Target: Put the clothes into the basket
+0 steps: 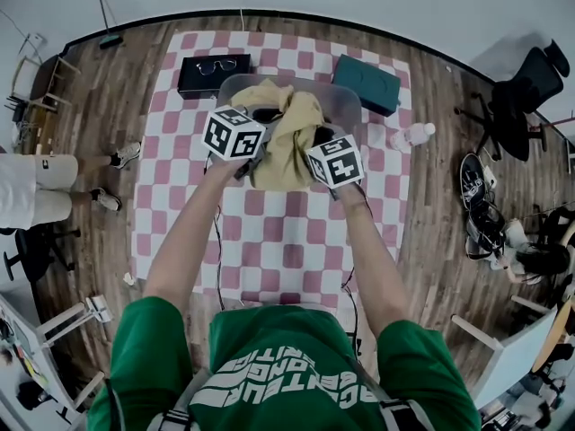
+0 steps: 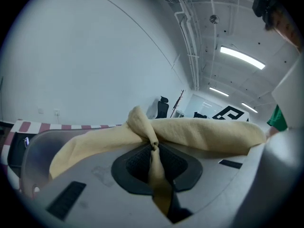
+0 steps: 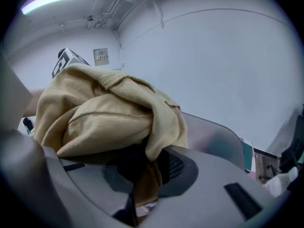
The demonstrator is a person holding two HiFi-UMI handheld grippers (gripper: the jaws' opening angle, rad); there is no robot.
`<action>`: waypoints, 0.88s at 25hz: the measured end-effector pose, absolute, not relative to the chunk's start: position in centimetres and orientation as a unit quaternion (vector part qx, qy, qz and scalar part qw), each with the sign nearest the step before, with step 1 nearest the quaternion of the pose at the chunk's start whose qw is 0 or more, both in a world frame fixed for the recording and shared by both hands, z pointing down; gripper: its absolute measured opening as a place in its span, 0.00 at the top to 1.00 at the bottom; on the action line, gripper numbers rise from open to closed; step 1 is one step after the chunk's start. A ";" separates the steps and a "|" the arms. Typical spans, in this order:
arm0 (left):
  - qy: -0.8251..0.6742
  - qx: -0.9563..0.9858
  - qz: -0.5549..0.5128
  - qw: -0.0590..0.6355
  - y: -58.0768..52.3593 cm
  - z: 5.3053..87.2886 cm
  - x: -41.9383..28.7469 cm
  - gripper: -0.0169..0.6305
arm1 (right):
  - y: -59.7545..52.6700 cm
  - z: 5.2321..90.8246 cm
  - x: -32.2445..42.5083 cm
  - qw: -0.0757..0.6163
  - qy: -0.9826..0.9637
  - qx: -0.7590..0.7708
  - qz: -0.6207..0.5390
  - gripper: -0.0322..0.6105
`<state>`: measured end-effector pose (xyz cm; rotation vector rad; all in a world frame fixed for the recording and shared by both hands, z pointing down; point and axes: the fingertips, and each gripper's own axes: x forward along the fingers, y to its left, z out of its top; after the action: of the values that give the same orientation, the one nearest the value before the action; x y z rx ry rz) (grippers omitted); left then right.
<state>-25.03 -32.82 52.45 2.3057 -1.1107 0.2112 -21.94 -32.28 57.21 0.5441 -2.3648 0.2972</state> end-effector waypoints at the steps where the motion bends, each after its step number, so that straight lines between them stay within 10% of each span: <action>1: -0.424 0.860 0.082 0.273 -32.9 52.3 -25.4 0.94 | -32.3 57.3 -21.8 0.345 -0.907 0.211 0.116 0.87; 22: -0.556 0.780 0.191 0.217 -24.3 50.7 -32.5 0.94 | -28.6 51.9 -12.3 0.365 -0.867 0.331 0.069 0.74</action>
<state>-32.48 -24.28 50.68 2.1601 -1.5394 0.5300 -12.30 -28.63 51.90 0.8505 -2.2304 0.1770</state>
